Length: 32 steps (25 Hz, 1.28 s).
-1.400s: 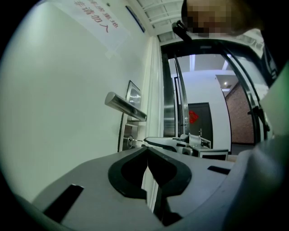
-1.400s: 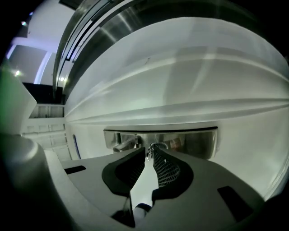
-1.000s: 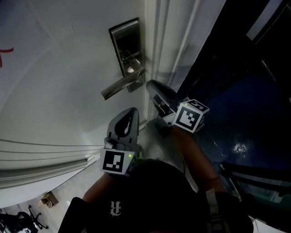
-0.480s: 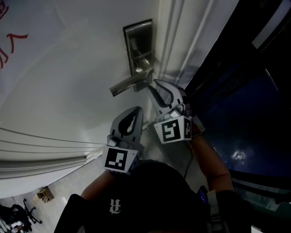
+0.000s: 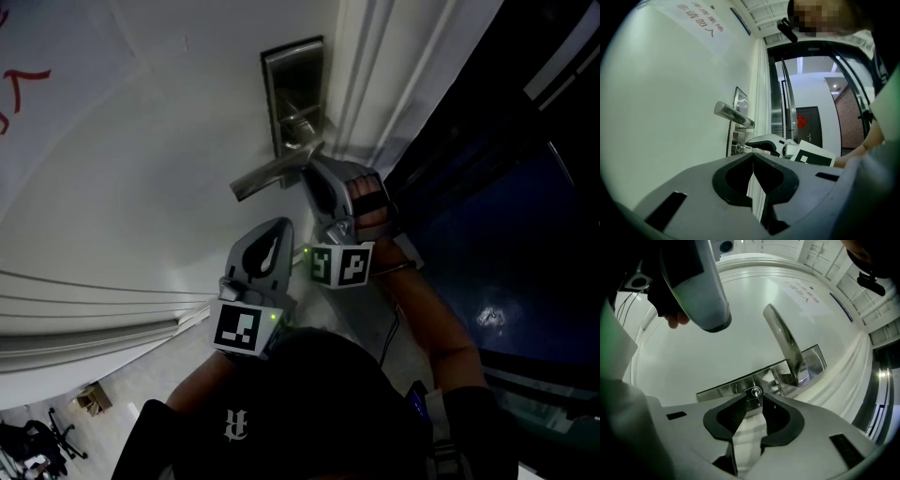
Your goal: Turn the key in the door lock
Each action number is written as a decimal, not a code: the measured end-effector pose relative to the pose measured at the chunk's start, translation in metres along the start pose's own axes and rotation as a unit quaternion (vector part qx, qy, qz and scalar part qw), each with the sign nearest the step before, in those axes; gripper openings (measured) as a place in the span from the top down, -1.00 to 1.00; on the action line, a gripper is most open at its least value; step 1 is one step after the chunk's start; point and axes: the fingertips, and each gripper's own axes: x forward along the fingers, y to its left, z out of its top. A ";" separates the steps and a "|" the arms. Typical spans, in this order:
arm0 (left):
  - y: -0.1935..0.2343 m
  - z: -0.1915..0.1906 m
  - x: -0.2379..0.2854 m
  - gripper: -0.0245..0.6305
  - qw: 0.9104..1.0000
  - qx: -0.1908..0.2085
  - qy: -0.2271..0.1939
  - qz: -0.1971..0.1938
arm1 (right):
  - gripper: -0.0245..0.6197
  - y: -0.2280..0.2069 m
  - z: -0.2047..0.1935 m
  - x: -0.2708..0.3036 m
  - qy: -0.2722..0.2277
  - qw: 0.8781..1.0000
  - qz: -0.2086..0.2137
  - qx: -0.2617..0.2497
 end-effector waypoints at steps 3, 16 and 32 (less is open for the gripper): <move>0.004 -0.001 0.000 0.91 1.000 -0.003 0.002 0.001 | 0.65 -0.002 0.000 0.005 0.002 1.000 -0.012 -0.012; 0.012 -0.002 0.002 0.91 1.000 -0.006 0.000 -0.004 | 0.80 -0.007 0.004 0.006 -0.001 0.999 -0.010 0.037; 0.014 -0.002 -0.001 0.91 1.000 -0.005 0.004 0.001 | 0.86 -0.013 -0.004 0.008 -0.004 0.869 0.077 0.488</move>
